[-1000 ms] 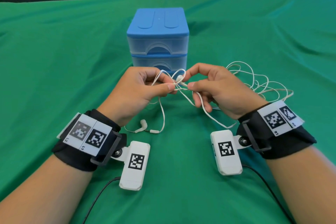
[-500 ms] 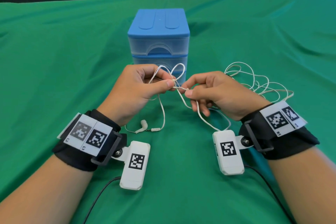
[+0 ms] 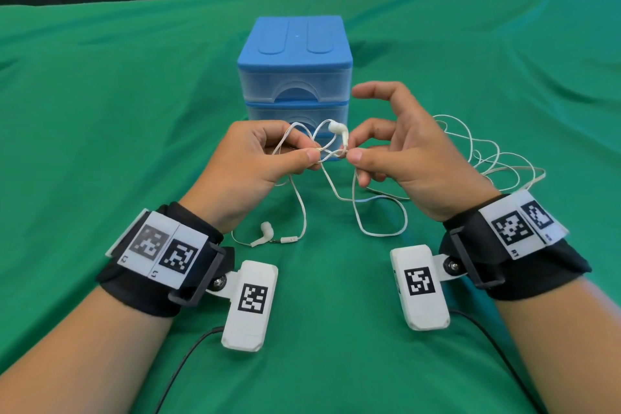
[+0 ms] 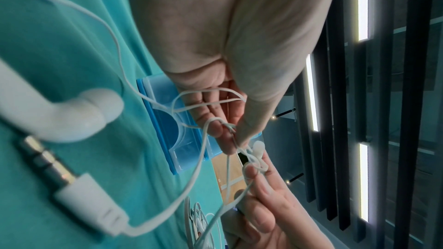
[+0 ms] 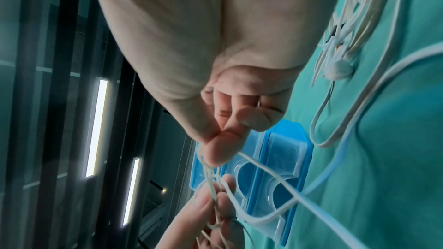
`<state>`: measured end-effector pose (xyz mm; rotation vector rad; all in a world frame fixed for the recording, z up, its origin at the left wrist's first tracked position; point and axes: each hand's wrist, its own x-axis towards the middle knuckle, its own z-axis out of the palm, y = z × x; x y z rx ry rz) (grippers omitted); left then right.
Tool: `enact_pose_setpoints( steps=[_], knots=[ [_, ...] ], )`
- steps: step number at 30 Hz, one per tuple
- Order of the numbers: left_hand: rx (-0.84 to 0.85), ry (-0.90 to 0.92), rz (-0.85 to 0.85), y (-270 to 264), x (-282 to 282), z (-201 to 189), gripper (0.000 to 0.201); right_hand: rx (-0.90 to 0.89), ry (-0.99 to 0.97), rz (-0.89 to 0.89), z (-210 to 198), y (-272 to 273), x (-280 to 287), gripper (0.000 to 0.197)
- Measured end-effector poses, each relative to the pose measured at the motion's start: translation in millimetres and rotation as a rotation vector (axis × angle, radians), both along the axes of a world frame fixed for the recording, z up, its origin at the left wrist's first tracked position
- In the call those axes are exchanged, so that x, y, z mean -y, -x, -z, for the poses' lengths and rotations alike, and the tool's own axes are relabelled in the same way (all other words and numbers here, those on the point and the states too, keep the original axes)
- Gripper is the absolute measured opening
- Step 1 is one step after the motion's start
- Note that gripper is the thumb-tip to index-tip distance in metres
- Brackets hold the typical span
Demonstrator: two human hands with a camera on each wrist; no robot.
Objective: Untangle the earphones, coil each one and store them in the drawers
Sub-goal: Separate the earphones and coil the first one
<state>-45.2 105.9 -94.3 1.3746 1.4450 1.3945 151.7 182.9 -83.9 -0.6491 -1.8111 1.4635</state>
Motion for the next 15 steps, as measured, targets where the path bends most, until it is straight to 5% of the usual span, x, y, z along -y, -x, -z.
enact_pose_setpoints(
  steps=[2,7,15],
  knots=[
    [0.003,0.001,-0.013,0.1,0.0,-0.2,0.005,0.047,0.023,-0.004,1.9,-0.1,-1.2,0.060],
    [0.004,-0.011,-0.024,-0.1,-0.7,-1.3,0.004,0.092,-0.006,-0.017,6.0,0.2,-1.3,0.031],
    [0.019,-0.030,-0.047,-0.1,-0.7,-1.6,0.005,0.046,-0.075,-0.028,1.9,-0.7,4.0,0.027]
  ],
)
